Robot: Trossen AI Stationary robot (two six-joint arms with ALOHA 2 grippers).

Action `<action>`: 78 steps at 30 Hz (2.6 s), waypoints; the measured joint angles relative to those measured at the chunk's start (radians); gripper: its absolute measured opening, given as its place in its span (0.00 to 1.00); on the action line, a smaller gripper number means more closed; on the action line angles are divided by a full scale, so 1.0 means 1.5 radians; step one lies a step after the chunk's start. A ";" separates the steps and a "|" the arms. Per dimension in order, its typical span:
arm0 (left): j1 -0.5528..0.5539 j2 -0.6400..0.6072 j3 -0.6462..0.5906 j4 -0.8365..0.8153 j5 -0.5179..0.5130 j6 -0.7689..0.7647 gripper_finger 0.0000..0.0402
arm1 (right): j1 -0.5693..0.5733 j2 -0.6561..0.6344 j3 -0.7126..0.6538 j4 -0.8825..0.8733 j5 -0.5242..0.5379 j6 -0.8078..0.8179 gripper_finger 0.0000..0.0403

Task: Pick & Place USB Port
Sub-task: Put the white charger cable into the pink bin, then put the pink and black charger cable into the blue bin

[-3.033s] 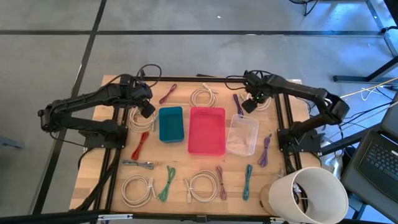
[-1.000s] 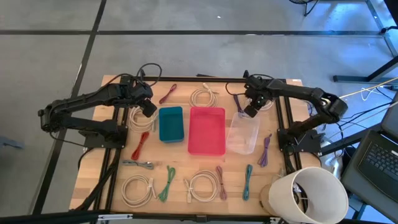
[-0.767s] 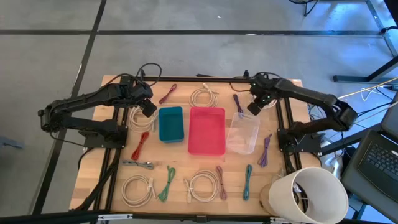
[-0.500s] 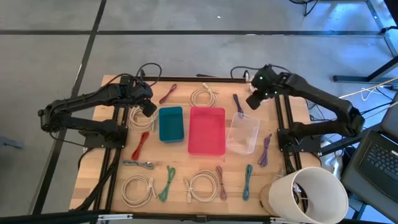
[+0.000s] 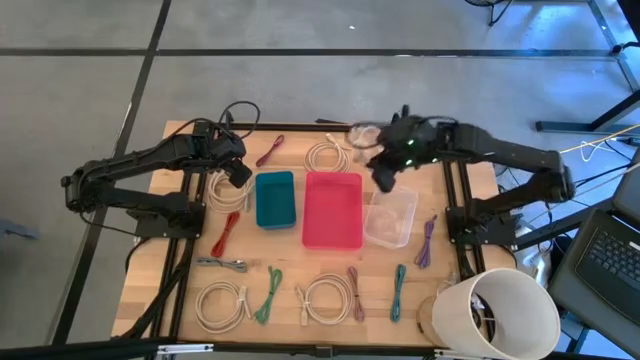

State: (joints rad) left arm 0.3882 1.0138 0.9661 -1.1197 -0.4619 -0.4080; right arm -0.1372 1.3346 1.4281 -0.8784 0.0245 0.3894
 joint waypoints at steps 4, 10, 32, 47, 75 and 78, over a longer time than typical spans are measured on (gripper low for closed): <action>0.000 0.000 0.000 0.000 0.000 0.000 0.46 | 0.060 0.077 0.040 0.010 -0.003 0.009 0.09; 0.000 0.000 0.000 0.001 0.000 0.001 0.46 | 0.099 0.201 0.094 0.005 -0.046 -0.020 0.09; 0.000 0.000 0.000 0.001 0.008 0.009 0.46 | 0.084 0.468 0.192 -0.121 -0.101 -0.111 0.09; 0.000 -0.001 0.000 0.001 0.007 0.019 0.46 | 0.053 0.564 0.191 -0.075 -0.124 -0.163 0.09; 0.000 0.000 0.000 0.002 0.010 0.018 0.46 | 0.050 0.321 0.191 -0.098 0.021 -0.088 0.50; 0.000 0.000 0.000 0.008 0.020 0.018 0.46 | 0.046 0.245 0.191 -0.114 0.157 -0.083 0.48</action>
State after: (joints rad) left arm 0.3882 1.0134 0.9661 -1.1076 -0.4315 -0.3805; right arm -0.0682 1.7015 1.7149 -1.0499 0.2606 0.2651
